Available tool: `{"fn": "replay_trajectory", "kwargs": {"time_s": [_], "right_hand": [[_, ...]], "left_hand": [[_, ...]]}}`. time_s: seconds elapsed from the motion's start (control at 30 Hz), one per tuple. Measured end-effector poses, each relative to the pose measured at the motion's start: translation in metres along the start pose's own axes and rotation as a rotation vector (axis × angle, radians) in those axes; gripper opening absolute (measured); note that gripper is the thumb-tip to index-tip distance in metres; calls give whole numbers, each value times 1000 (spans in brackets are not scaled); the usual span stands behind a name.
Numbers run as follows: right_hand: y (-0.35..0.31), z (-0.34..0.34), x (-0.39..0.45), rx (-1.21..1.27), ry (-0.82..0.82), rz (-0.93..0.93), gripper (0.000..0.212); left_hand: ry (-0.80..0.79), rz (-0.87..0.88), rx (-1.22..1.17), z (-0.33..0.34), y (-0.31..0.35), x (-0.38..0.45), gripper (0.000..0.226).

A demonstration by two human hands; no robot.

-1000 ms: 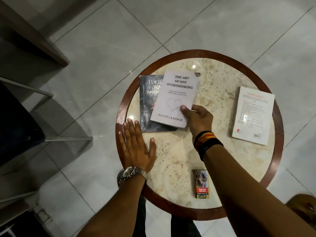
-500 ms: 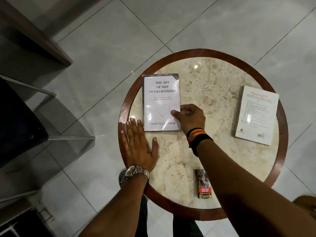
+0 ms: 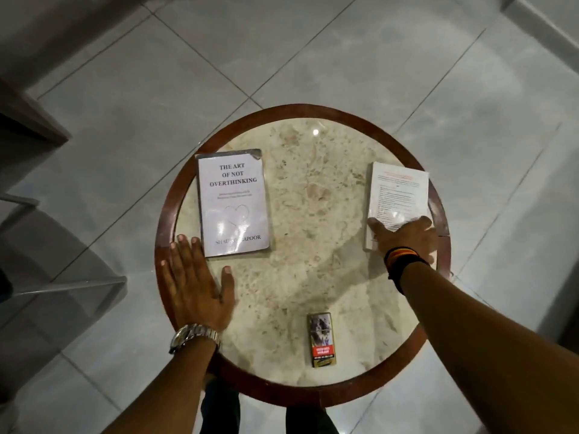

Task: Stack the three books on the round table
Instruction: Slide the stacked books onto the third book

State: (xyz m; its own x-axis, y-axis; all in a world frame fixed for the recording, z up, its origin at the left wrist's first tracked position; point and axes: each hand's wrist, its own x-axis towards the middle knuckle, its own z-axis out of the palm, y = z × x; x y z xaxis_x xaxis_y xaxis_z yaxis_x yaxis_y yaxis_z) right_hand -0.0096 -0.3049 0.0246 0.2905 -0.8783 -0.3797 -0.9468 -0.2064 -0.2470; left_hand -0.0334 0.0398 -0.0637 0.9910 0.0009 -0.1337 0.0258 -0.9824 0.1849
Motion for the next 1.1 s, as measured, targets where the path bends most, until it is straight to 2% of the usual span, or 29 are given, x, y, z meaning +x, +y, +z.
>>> {"fn": "replay_trajectory", "kwargs": {"time_s": [0.1,0.13,0.2,0.23,0.3,0.33,0.4,0.43,0.5,0.57,0.7,0.8,0.9,1.1], "right_hand": [[4,5,18,15,-72,92,122],[0,-1,13,61,-101,112,121],[5,3,28,142,-212,149,90],[9,5,37,223,-268,136,82],[7,1,35,240,-341,152,90],[2,-6,27,299,-304,117,83],[-11,-14,9,437,-198,35,50],[-21,-17,-2,475,-139,-29,40],[-41,-17,-23,527,-10,-227,33],[-59,-14,-45,420,105,-417,38],[-72,10,-78,119,116,-655,53],[-66,28,-93,-47,-6,-710,56],[-66,41,-109,-93,-108,-742,58],[-104,48,-152,-135,-55,-889,58]], "left_hand": [[-3,-7,9,-1,1,1,85],[-5,-9,12,-1,1,1,85],[-1,-8,20,-1,2,1,85],[-2,-9,25,0,2,1,85],[-4,-10,34,0,2,1,85],[-5,-10,37,-1,1,1,85],[-10,-6,40,0,1,2,85],[-13,-6,38,0,1,2,85],[-16,-8,22,-1,0,3,85],[-20,-10,9,-1,0,3,85],[-21,-8,-3,-2,-2,2,85],[-26,-12,-10,-2,-1,2,86],[-38,-14,-22,-2,-1,3,87],[-40,-11,1,0,-4,4,87]]}}
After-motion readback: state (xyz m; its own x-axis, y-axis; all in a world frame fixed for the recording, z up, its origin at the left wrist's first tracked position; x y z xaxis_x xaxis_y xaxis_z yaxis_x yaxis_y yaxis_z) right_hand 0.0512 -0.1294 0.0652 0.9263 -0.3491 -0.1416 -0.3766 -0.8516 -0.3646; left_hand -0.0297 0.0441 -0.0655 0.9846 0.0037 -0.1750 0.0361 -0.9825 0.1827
